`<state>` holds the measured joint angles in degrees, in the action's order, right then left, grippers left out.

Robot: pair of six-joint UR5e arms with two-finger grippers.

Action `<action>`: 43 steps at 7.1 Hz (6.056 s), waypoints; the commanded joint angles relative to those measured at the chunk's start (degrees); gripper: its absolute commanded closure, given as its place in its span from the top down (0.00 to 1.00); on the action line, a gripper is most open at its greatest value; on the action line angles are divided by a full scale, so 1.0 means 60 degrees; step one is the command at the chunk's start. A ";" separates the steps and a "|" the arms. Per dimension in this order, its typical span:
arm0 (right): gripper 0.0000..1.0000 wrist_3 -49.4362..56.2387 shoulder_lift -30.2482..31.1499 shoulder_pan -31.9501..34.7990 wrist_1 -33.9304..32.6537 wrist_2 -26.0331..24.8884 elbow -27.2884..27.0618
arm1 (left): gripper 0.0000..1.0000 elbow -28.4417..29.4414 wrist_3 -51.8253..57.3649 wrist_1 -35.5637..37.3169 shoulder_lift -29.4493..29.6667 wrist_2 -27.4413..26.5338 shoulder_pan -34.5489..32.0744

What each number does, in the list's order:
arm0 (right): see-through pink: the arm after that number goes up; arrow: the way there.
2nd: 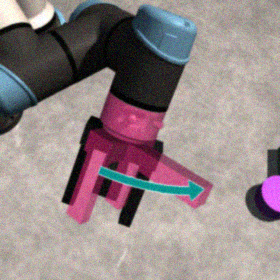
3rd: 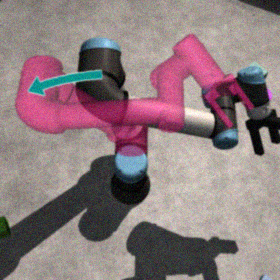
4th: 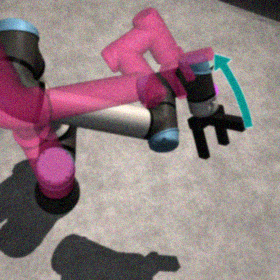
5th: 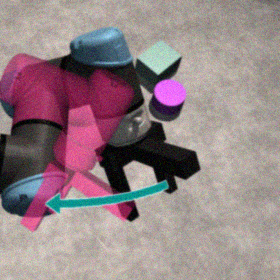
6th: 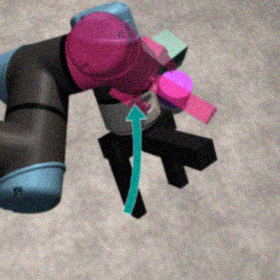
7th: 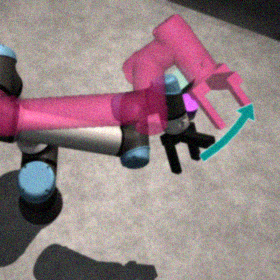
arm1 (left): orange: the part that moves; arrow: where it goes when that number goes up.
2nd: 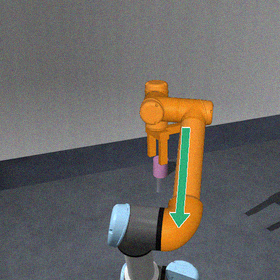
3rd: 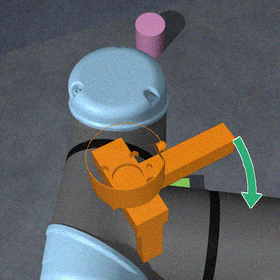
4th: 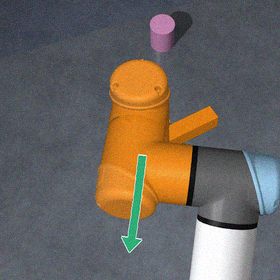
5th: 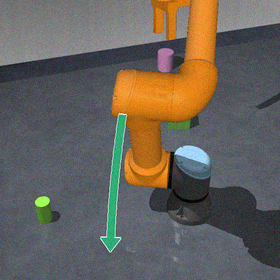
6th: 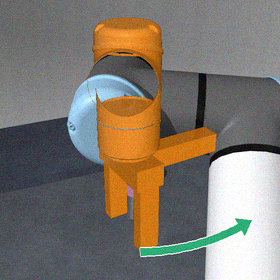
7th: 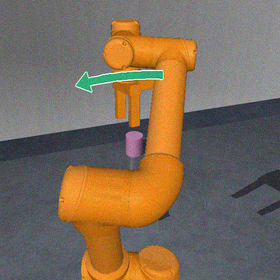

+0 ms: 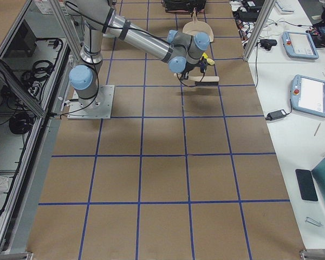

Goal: Sweep and dump trash into bin
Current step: 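Move the brush with the right gripper toward the sponge, potato and peel, then sweep the sponge, potato and peel into the dustpan with the right gripper's brush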

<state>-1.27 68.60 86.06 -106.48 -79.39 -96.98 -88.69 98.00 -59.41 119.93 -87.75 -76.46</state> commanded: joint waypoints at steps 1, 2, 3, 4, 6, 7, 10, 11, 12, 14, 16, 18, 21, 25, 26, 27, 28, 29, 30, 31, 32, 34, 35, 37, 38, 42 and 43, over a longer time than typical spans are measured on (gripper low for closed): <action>0.00 -0.1262 -0.0196 0.0727 -0.0080 0.0791 0.0240 | 0.02 -0.0013 -0.0014 0.0000 0.0007 0.0021 0.0000; 0.00 -0.1586 -0.0270 0.0933 -0.0154 0.0941 0.0298 | 0.02 -0.0013 0.0000 0.0000 -0.0007 0.0021 0.0000; 0.00 -0.1648 -0.0416 0.0978 -0.0183 0.0986 0.0284 | 0.02 -0.0013 0.0000 0.0000 -0.0037 0.0036 0.0000; 0.00 -0.1953 -0.0475 0.1109 -0.0300 0.1059 0.0299 | 0.02 0.0002 -0.0014 0.0000 -0.0037 0.0036 0.0000; 0.00 -0.2409 -0.0680 0.1578 -0.0462 0.1089 0.0284 | 0.02 0.0002 -0.0014 0.0000 -0.0022 0.0050 0.0000; 0.00 -0.2700 -0.0768 0.1637 -0.0737 0.1147 0.0299 | 0.02 0.0017 -0.0014 0.0000 -0.0008 0.0050 0.0000; 0.00 -0.3302 -0.0958 0.2062 -0.0989 0.1206 0.0372 | 0.02 0.0061 -0.0014 -0.0015 -0.0037 0.0065 -0.0015; 0.00 -0.3492 -0.1003 0.2208 -0.1018 0.1351 0.0387 | 0.00 0.0061 -0.0014 0.0000 -0.0022 0.0079 -0.0044; 0.00 -0.3784 -0.1090 0.2427 -0.1106 0.1367 0.0517 | 0.00 0.0104 -0.0116 -0.0015 -0.0008 0.0051 -0.0291; 0.00 -0.4414 -0.1412 0.2823 -0.1136 0.1367 0.0985 | 0.00 0.0163 -0.0132 -0.0029 0.0036 -0.0125 -0.0498; 0.00 -0.4723 -0.1545 0.3029 -0.1165 0.1396 0.1090 | 0.00 0.0192 -0.0073 -0.0044 0.0109 -0.0154 -0.0498; 0.00 -0.5219 -0.1618 0.3219 -0.1572 0.1659 0.1090 | 0.00 0.0192 -0.0088 -0.0044 0.0153 -0.0301 -0.0513; 0.00 -0.5689 -0.1924 0.3526 -0.1780 0.1821 0.1439 | 0.00 0.0178 -0.0131 -0.0044 0.0183 -0.0330 -0.0556; 0.00 -0.6801 -0.2817 0.4346 -0.1809 0.2099 0.2743 | 0.00 0.0178 -0.0146 -0.0044 0.0197 -0.0316 -0.0586; 0.00 -0.7051 -0.2950 0.4522 -0.1824 0.2158 0.3006 | 0.00 0.0178 -0.0146 -0.0044 0.0197 -0.0301 -0.0586; 0.00 -0.7285 -0.3053 0.4654 -0.1824 0.2463 0.3270 | 0.00 0.0178 -0.0146 -0.0044 0.0197 -0.0301 -0.0586; 0.00 -0.7462 -0.3228 0.4786 -0.1926 0.2611 0.3505 | 0.00 0.0178 -0.0146 -0.0044 0.0197 -0.0301 -0.0586; 0.00 -0.7783 -0.3404 0.4932 -0.1999 0.2772 0.3797 | 0.00 0.0178 -0.0161 -0.0044 0.0197 -0.0301 -0.0586; 0.00 -0.7873 -0.3521 0.5006 -0.2000 0.3034 0.3988 | 0.00 0.0178 -0.0146 -0.0044 0.0197 -0.0301 -0.0586; 0.00 -0.7990 -0.3551 0.5152 -0.2043 0.3356 0.4019 | 0.00 0.0178 -0.0161 -0.0044 0.0197 -0.0301 -0.0586; 0.00 -0.8499 -0.3552 0.5255 -0.2450 0.3649 0.4020 | 0.00 0.0178 -0.0161 -0.0044 0.0197 -0.0301 -0.0586; 0.00 -0.8956 -0.3552 0.5402 -0.2688 0.4395 0.4078 | 0.00 0.0178 -0.0161 -0.0044 0.0197 -0.0301 -0.0586; 0.00 -0.9262 -0.3566 0.5432 -0.2804 0.4573 0.4180 | 0.00 0.0178 -0.0161 -0.0044 0.0197 -0.0301 -0.0586; 0.00 -0.9440 -0.3290 0.5432 -0.2675 0.4619 0.4327 | 0.00 0.0178 -0.0146 -0.0044 0.0183 -0.0301 -0.0586; 0.00 -0.9485 -0.3100 0.5432 -0.2427 0.4576 0.4327 | 0.00 0.0178 -0.0161 -0.0029 0.0183 -0.0301 -0.0601; 0.00 -1.0261 -0.2616 0.5432 -0.2132 0.4794 0.4327 | 0.00 0.0178 -0.0161 -0.0029 0.0183 -0.0301 -0.0616; 0.00 -1.0290 -0.2310 0.5330 -0.1784 0.4737 0.4327 | 0.00 0.0178 -0.0161 -0.0029 0.0197 -0.0287 -0.0616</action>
<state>-62.46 52.96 118.54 -118.92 -50.93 -71.02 -87.63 97.03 -59.61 121.04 -89.54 -80.14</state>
